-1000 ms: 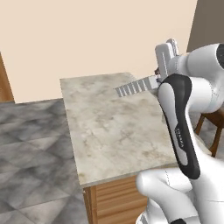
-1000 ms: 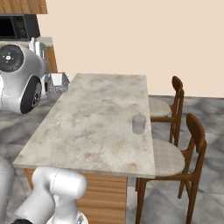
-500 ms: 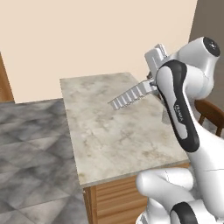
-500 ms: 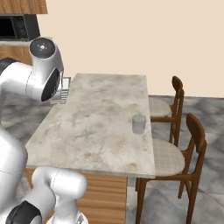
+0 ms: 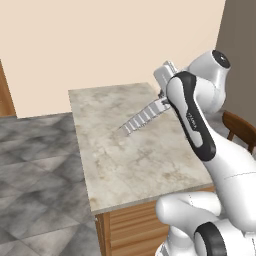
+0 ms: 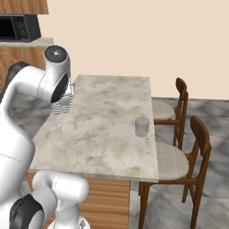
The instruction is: Open the freezer door, pick up the ice cube tray from the freezer, and place it on the dining counter.
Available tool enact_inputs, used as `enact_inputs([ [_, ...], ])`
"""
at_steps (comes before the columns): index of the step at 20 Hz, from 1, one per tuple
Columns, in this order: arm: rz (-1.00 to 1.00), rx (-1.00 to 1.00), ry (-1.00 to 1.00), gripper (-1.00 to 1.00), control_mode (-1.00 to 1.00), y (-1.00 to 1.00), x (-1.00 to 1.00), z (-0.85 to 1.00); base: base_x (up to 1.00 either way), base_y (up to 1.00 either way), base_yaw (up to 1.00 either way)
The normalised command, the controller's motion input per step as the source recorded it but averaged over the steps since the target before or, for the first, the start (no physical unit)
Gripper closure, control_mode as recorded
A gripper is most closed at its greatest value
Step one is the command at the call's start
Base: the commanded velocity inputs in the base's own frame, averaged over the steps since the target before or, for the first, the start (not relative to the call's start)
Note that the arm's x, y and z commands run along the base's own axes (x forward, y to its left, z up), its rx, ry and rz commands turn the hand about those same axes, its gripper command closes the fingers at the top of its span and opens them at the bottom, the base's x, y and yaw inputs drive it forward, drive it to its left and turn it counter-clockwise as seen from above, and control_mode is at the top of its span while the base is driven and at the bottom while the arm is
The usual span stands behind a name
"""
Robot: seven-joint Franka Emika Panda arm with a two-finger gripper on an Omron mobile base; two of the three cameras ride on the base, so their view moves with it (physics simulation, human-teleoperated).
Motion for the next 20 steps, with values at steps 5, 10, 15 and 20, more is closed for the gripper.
enact_inputs([
  [5, 0.01, -0.01, 0.00, 1.00, -1.00, 0.09, 0.50, -0.35, 0.00, 0.00, 0.00],
  [10, 0.00, -0.01, 0.00, 1.00, -1.00, 0.01, 0.39, -0.18, 0.00, 0.00, 0.00],
  [15, 0.00, -0.02, -0.01, 1.00, -1.00, 0.01, 0.13, -0.19, 0.00, 0.00, 0.00],
  [20, 0.00, 0.00, -0.04, 1.00, -1.00, 0.01, 0.01, -0.28, 0.00, 0.00, 0.00],
])
